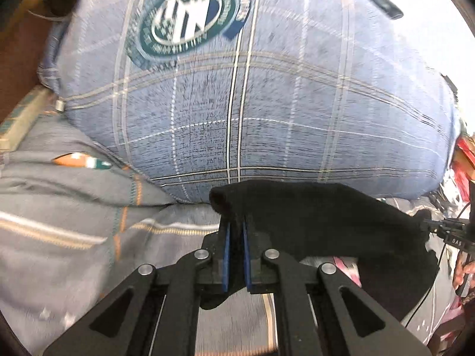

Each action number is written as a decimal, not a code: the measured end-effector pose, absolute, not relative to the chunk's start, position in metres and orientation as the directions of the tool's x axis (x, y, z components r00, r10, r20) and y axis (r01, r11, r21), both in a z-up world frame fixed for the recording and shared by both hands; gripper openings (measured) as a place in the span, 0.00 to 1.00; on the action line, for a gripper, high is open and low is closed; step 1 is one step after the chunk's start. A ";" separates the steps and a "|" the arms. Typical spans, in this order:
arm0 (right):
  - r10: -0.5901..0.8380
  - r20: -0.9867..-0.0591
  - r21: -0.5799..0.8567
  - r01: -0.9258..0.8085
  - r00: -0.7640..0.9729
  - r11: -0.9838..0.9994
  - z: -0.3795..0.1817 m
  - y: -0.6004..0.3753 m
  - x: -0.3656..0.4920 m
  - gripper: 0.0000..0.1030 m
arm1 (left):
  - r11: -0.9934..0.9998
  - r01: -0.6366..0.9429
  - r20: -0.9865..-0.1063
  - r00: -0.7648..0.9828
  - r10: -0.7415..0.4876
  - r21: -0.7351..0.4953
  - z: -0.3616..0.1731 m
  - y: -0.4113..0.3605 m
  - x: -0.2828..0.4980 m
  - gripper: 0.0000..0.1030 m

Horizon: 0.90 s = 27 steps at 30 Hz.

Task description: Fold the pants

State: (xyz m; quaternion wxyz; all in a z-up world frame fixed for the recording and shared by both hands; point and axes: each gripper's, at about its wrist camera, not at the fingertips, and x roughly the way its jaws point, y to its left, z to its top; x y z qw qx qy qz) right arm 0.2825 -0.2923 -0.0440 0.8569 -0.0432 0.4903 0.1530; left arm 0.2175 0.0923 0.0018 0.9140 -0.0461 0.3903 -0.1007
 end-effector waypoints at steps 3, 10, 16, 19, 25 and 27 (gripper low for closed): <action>0.262 -0.834 0.122 -0.299 0.487 0.946 -0.022 -0.315 0.247 0.05 | 0.972 0.159 -0.674 0.701 -0.233 -0.171 0.011 0.095 0.171 0.07; 0.315 -0.835 0.201 -0.283 0.450 0.938 -0.042 -0.332 0.164 0.05 | 0.984 0.149 -0.645 0.744 -0.175 -0.096 -0.011 0.097 0.088 0.07; 0.263 -0.883 0.201 -0.195 0.389 0.960 -0.092 -0.348 0.109 0.04 | 0.988 0.153 -0.715 0.694 -0.083 0.033 -0.062 0.100 0.015 0.14; 0.185 -0.894 0.132 -0.155 0.408 0.979 -0.094 -0.352 0.090 0.11 | 0.993 0.115 -0.729 0.681 -0.072 0.009 -0.069 0.115 -0.009 0.18; 0.214 -0.853 0.108 -0.240 0.476 0.965 -0.056 -0.313 0.077 0.37 | 0.980 -0.086 -0.719 0.691 -0.073 -0.182 -0.068 0.179 -0.047 0.31; 0.285 -0.842 0.135 -0.332 0.458 0.934 -0.049 -0.280 0.087 0.41 | 0.959 -0.133 -0.711 0.698 -0.090 -0.252 -0.069 0.194 -0.052 0.31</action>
